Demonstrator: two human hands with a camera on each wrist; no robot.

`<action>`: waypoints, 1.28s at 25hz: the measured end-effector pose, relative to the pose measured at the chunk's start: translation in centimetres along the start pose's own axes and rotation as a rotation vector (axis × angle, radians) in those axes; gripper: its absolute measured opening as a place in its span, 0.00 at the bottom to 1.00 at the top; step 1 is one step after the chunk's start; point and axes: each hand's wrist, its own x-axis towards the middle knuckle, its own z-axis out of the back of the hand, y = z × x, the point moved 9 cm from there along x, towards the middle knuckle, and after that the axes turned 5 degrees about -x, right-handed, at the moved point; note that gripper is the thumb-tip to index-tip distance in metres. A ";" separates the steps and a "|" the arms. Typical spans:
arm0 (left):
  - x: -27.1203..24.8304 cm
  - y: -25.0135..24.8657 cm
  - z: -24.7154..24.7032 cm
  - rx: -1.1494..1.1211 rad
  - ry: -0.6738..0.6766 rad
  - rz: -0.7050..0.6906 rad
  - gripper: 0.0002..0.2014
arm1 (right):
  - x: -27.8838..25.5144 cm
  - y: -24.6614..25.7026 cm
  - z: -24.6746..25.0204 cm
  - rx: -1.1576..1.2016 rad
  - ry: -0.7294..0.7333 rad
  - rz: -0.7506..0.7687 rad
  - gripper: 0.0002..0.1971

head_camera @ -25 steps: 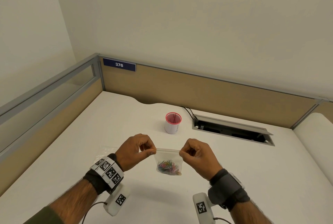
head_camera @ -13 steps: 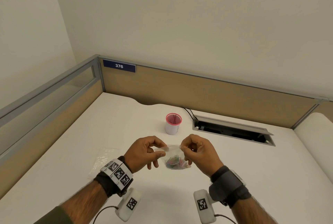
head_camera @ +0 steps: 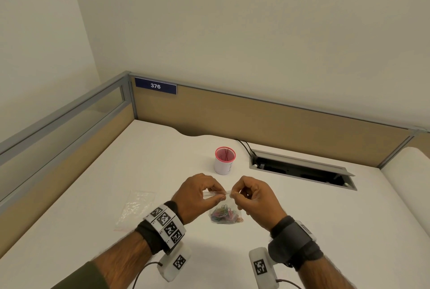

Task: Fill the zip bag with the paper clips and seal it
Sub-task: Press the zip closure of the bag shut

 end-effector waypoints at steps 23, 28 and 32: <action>-0.1 -0.8 0.0 -0.063 -0.027 -0.004 0.07 | -0.5 1.1 0.1 -0.038 -0.054 0.080 0.06; -0.1 -0.8 -1.1 -0.037 0.020 -0.021 0.11 | -0.5 1.1 -0.1 -0.055 -0.052 0.065 0.09; -0.4 0.2 -0.8 -0.056 0.062 0.002 0.07 | -0.7 1.0 -0.2 -0.057 -0.031 0.065 0.09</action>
